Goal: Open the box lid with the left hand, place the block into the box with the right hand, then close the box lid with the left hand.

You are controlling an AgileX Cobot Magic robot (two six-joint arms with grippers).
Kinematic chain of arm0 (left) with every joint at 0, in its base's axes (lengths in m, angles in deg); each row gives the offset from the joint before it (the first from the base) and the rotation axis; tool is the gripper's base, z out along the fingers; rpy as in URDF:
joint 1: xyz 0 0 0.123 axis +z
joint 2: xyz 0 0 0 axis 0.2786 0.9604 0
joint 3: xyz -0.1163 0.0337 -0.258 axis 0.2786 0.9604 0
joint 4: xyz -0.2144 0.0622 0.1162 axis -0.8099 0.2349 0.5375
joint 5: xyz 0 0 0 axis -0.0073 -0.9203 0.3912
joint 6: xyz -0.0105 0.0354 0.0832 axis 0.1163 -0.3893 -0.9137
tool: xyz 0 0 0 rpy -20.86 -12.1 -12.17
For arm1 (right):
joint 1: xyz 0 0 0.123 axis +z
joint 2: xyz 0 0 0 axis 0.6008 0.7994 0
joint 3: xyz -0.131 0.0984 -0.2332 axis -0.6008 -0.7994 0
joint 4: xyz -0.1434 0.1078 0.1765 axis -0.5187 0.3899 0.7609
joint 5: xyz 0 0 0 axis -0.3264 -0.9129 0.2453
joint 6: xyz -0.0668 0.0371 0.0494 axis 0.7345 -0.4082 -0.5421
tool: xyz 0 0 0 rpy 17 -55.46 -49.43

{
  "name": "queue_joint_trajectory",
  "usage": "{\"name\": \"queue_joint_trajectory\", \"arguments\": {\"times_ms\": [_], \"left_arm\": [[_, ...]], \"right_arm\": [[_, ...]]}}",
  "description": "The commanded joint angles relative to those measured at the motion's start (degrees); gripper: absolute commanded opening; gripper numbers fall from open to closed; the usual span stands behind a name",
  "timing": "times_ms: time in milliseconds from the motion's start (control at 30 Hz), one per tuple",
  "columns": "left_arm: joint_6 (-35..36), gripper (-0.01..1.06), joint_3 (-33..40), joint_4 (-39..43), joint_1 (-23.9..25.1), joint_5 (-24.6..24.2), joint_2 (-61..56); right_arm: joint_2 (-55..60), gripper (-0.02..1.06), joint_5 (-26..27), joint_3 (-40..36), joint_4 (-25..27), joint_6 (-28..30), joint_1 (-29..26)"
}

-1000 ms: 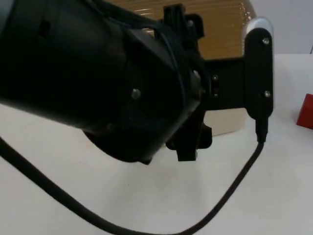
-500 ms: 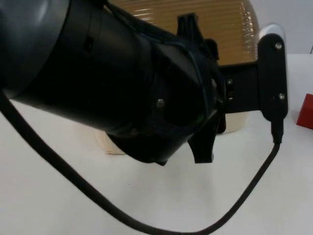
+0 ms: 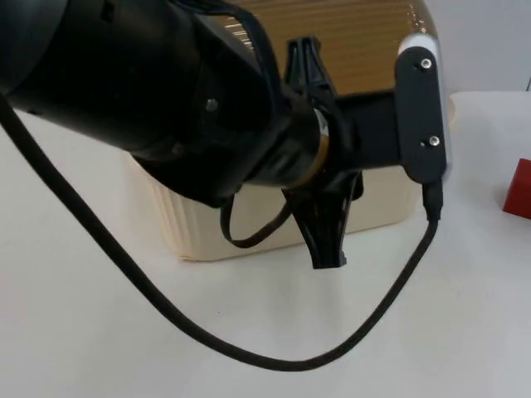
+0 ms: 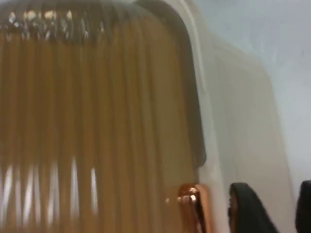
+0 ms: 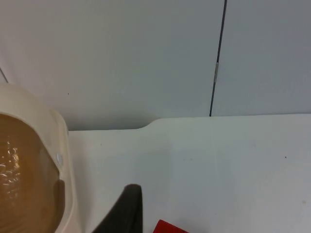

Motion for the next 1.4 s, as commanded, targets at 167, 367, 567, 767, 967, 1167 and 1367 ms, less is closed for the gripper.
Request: {"name": "queue_joint_trajectory", "arguments": {"times_ms": [167,367,567,767,967,1167,1367], "left_arm": [[0.1,0.0,-0.3,0.6,0.2,1.6,-0.4],[0.1,0.0,-0.7,0.6,0.2,-3.3,-0.4],[0.4,0.0,-1.3,0.6,0.2,-3.3,-0.4],[1.5,0.0,-1.3,0.6,1.7,1.6,-0.4],[2.0,0.0,-1.3,0.6,2.3,1.7,-0.4],[1.9,0.0,-1.3,0.6,2.3,3.4,0.1],[1.8,0.0,-1.3,0.6,2.6,2.8,0.3]], "right_arm": [[0.0,1.04,-0.1,0.4,-0.4,0.3,0.0],[0.0,1.04,-0.1,0.4,-0.4,0.3,0.0],[0.1,1.04,-0.1,0.4,-0.4,0.3,0.0],[0.1,1.04,-0.1,0.4,-0.4,0.3,0.0],[0.1,1.04,-0.1,0.4,-0.4,0.3,0.0],[0.1,1.04,0.1,0.4,-0.4,0.3,0.0],[0.1,1.04,0.1,0.4,-0.4,0.3,0.0]]}}
